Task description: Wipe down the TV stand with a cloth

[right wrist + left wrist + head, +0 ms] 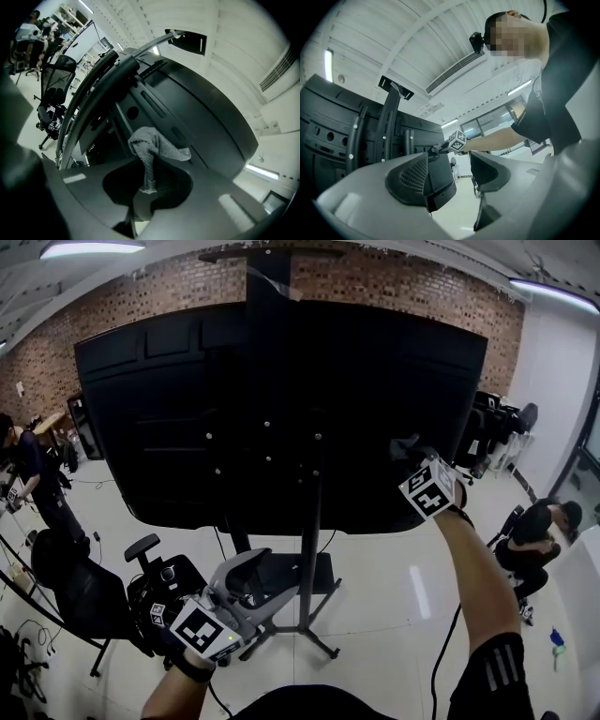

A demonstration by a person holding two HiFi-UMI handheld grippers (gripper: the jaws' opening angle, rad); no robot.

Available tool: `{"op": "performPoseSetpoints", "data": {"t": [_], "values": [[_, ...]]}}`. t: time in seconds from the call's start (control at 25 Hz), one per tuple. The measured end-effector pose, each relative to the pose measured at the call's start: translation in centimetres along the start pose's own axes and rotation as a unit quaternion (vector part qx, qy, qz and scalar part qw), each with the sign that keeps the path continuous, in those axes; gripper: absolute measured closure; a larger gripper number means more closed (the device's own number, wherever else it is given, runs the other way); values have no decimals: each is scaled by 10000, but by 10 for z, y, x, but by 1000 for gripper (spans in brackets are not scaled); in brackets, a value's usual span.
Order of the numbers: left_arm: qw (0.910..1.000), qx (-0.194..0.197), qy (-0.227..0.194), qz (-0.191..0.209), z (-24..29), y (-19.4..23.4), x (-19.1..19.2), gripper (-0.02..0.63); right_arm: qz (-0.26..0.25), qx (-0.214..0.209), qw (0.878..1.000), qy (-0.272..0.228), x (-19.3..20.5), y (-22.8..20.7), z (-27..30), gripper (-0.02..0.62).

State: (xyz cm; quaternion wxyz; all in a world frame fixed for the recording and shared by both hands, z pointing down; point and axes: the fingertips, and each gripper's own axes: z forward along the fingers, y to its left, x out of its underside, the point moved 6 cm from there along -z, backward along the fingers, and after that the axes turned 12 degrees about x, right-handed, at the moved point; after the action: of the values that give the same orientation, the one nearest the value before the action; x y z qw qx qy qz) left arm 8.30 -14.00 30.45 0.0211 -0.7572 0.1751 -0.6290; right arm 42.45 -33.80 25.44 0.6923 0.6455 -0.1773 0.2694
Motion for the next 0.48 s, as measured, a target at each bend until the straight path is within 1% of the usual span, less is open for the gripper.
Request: {"op": "performPoseSetpoints", "data": {"t": [0.12, 0.24, 0.32, 0.48], "values": [[9999, 0, 87, -79, 6, -2, 4, 299, 43, 26, 9999, 155, 18, -9, -2, 563], [10000, 36, 34, -72, 9, -5, 2, 299, 235, 7, 9997, 48, 21, -14, -12, 563], [10000, 61, -44, -38, 9, -5, -1, 299, 376, -124, 9990, -227, 10, -11, -24, 563], [9998, -68, 161, -80, -2, -2, 4, 299, 391, -388, 9937, -973, -37, 4, -49, 563]]}}
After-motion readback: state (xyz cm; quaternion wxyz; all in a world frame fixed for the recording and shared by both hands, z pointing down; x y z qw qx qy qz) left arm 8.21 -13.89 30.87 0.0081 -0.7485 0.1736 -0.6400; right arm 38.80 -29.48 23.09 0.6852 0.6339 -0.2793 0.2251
